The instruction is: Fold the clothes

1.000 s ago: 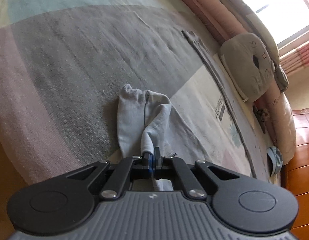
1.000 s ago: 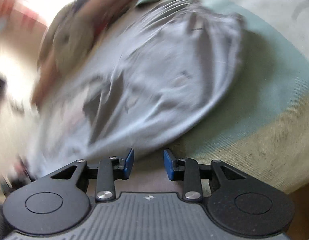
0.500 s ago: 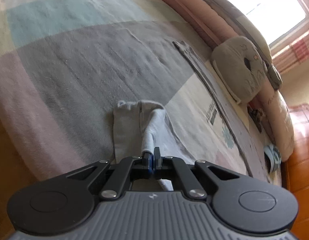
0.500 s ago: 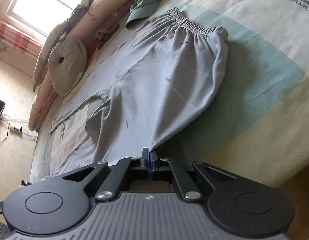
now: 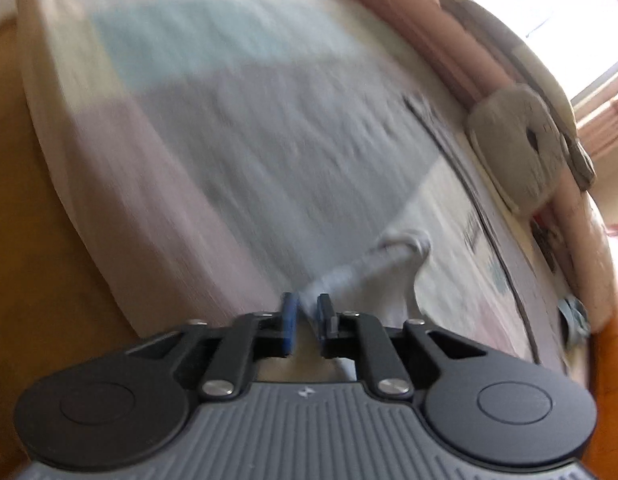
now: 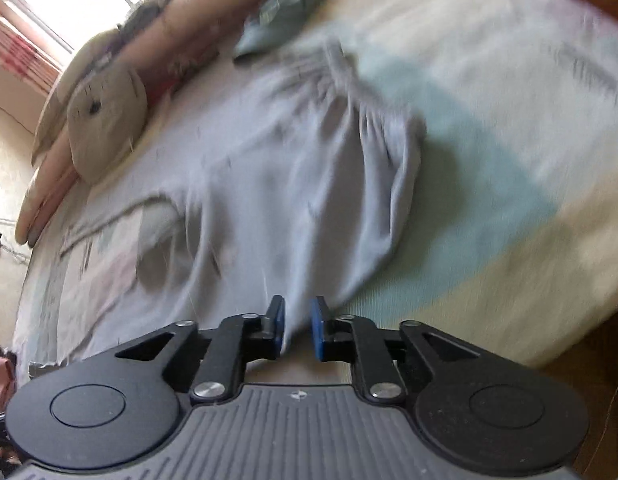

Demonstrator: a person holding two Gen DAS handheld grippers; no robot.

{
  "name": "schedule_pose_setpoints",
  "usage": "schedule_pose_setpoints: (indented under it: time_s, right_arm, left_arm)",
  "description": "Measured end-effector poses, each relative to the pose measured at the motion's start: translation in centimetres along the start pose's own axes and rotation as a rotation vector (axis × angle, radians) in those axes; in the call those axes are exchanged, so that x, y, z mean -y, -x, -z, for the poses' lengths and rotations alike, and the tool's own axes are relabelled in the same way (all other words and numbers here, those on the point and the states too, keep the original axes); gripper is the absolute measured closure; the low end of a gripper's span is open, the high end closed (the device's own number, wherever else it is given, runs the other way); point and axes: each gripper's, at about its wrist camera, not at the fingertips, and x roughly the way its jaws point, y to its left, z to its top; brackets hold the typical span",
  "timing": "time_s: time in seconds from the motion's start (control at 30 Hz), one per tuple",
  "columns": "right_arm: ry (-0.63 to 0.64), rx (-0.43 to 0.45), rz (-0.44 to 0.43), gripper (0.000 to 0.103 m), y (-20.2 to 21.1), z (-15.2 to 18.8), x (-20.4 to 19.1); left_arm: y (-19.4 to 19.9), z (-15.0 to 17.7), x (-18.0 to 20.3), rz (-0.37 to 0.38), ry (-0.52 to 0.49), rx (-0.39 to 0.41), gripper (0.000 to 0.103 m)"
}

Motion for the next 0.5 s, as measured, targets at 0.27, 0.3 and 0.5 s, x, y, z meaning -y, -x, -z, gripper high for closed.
schedule_pose_setpoints:
  time_s: [0.27, 0.3, 0.5]
  right_arm:
    - [0.090, 0.047, -0.097, 0.074, -2.3, -2.5, -5.1]
    - [0.100, 0.041, -0.111, 0.072, -2.5, -2.5, -5.8]
    - [0.215, 0.011, -0.145, 0.063, -3.6, -1.8, -10.1]
  left_arm:
    - [-4.8, -1.4, -0.1, 0.044, -0.019, -0.042, 0.074]
    - [-5.5, -0.9, 0.4, 0.075, -0.030, -0.066, 0.074]
    - [-6.8, 2.5, 4.8, 0.126, -0.236, -0.098, 0.051]
